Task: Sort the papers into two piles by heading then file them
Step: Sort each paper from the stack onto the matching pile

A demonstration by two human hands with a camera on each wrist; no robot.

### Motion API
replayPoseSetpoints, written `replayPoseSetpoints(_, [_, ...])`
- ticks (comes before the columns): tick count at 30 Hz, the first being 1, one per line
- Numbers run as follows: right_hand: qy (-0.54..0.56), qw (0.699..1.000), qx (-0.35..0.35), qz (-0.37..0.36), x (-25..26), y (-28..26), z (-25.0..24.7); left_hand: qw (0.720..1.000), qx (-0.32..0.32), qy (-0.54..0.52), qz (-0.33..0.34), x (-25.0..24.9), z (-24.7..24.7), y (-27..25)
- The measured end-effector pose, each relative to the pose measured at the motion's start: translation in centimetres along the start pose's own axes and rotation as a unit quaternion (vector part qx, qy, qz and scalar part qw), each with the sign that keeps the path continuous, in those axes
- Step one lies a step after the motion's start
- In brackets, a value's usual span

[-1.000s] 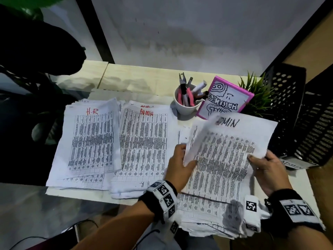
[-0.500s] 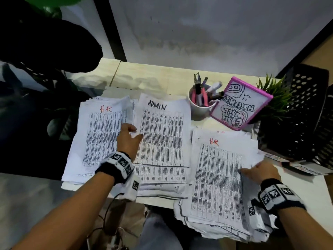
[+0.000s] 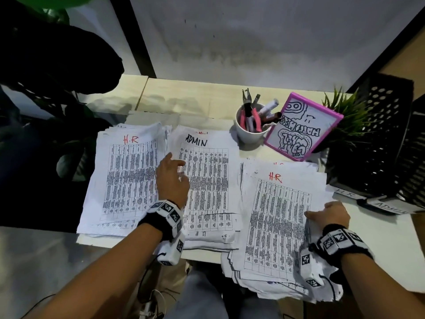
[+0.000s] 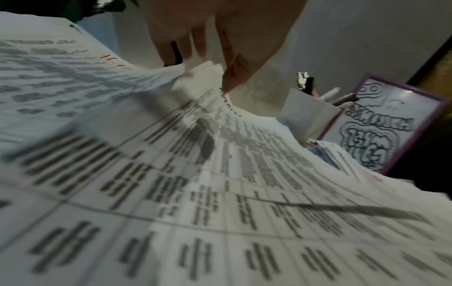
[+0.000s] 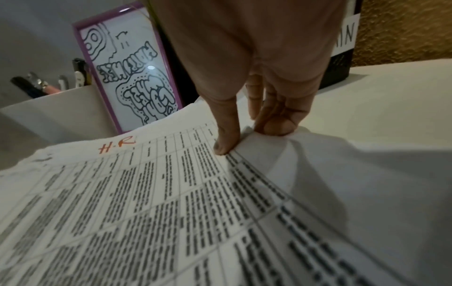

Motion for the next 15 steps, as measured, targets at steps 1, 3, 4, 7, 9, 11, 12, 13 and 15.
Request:
replayPoseSetpoints(1, [0.005, 1.0, 0.002, -0.001, 0.0, 0.0, -0.2, 1.0, -0.013, 0.003, 0.019, -0.8, 0.2, -0.3])
replayPoseSetpoints(3, [0.017, 1.0, -0.003, -0.011, -0.2, 0.1, -0.4, 0.998, -0.006, -0.032, 0.046, -2.5, 1.2, -1.1])
replayPoseSetpoints(4, [0.028, 0.999, -0.011, -0.02, -0.4, 0.1, -0.6, 0.996, 0.007, -0.06, 0.06, -3.6, 1.8, -1.6])
replayPoseSetpoints(7, [0.093, 0.992, -0.053, -0.074, -0.5, 0.0, -1.6, 0.987, 0.044, -0.126, 0.086, -6.7, 3.9, -2.6])
replayPoseSetpoints(9, [0.151, 0.981, -0.05, -0.115, -0.7, -0.1, -2.6, 0.983, 0.078, -0.15, 0.072, -8.3, 5.7, -3.0])
replayPoseSetpoints(11, [0.271, 0.954, -0.018, -0.127, -1.3, -0.1, -3.4, 0.982, 0.124, -0.142, 0.034, -9.2, 7.7, -3.4])
replayPoseSetpoints(12, [0.338, 0.933, -0.003, -0.124, -1.7, -0.2, -4.0, 0.982, 0.146, -0.122, 0.015, -9.4, 8.7, -3.7])
replayPoseSetpoints(13, [0.387, 0.914, 0.007, -0.124, -2.3, -0.2, -4.6, 0.982, 0.164, -0.097, -0.001, -9.5, 9.7, -3.9])
replayPoseSetpoints(15, [0.458, 0.878, 0.028, -0.138, -3.5, -0.6, -5.6, 0.981, 0.187, -0.042, -0.027, -9.5, 11.1, -4.5])
Point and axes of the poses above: each hand's wrist, its own y-axis towards the middle knuckle, its own z-axis out of the palm, x = y × z, the point moved 5 cm from there along y, towards the middle knuckle, and after that the axes turned 9 degrees about -x, right-handed, at the moved point
